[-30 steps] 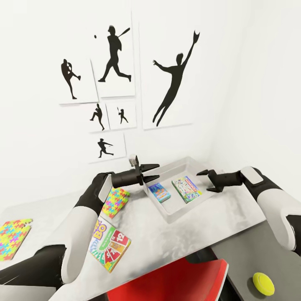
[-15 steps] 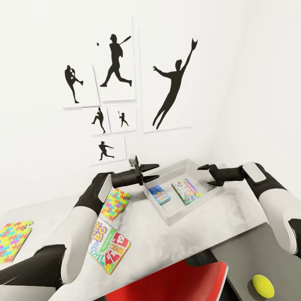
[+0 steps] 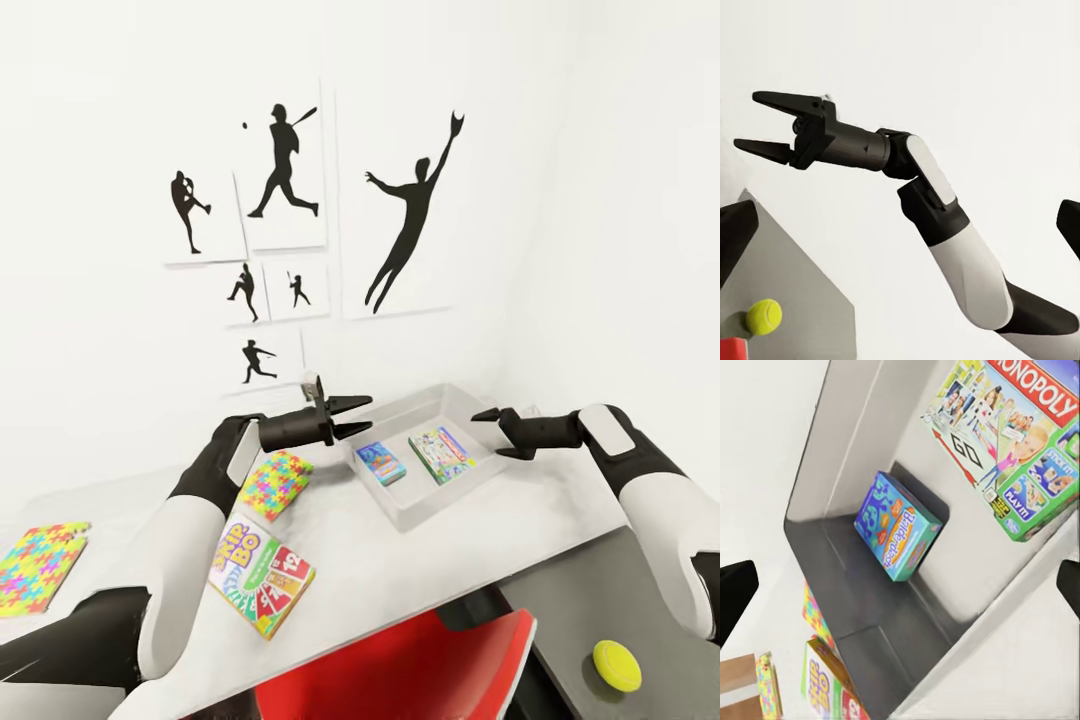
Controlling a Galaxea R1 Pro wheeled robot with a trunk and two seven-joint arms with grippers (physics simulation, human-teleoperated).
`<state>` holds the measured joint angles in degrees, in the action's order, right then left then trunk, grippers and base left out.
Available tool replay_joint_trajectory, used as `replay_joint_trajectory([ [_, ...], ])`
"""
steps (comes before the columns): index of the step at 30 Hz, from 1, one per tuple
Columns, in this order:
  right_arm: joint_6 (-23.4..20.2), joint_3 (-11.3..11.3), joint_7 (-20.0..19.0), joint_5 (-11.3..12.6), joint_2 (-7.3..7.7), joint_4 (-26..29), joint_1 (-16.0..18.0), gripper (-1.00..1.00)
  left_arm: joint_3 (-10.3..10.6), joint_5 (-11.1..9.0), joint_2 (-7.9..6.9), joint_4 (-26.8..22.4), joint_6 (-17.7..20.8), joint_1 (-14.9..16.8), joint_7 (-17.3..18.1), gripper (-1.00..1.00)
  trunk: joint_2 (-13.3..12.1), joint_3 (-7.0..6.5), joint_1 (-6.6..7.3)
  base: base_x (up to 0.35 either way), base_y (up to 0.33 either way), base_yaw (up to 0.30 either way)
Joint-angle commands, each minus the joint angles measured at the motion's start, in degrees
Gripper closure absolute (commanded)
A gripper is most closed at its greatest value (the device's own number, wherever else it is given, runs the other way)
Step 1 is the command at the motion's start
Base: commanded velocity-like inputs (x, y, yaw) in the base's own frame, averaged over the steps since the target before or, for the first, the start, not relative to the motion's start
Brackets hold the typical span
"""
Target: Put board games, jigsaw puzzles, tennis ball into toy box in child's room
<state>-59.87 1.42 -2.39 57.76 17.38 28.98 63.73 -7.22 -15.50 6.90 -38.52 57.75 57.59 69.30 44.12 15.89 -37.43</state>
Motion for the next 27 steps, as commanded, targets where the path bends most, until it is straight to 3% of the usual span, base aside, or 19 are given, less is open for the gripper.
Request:
replay_joint_trajectory([
  [1, -0.13, 0.15, -0.25, -0.18, 0.04, 0.01, -0.07, -1.00, -0.17, 0.10, -0.42, -0.02, 0.34, 0.04, 0.21, -1.00, 0.06, -0.01, 0.00, -0.074, 0.000, 0.000],
  [9, -0.13, 0.09, -0.24, -0.42, 0.10, 0.02, -0.26, -1.00, -0.16, -0.05, -3.77, -0.34, 0.87, 0.00, 0.29, -1.00, 0.06, -0.77, 0.00, -0.019, 0.000, 0.000],
  [14, -0.13, 0.10, -0.24, -0.40, 0.11, 0.02, -0.27, -1.00, 0.00, -0.15, -7.61, -0.93, 1.22, -0.02, 0.36, -1.00, 0.06, -1.24, 0.00, -0.011, 0.000, 0.000],
  [23, -0.13, 0.11, -0.24, -0.39, 0.17, -0.13, -0.39, -1.00, 0.30, -0.06, -12.05, -1.17, 1.31, -0.08, 0.39, -1.00, 0.06, -2.09, 0.00, -0.150, 0.000, 0.000],
  [27, -0.13, 0.08, -0.24, -0.44, 0.19, -0.21, -0.87, -1.00, 0.45, -0.06, -12.81, -1.20, 1.31, -0.13, 0.39, -1.00, 0.06, -2.47, 0.00, -0.030, 0.000, 0.000],
])
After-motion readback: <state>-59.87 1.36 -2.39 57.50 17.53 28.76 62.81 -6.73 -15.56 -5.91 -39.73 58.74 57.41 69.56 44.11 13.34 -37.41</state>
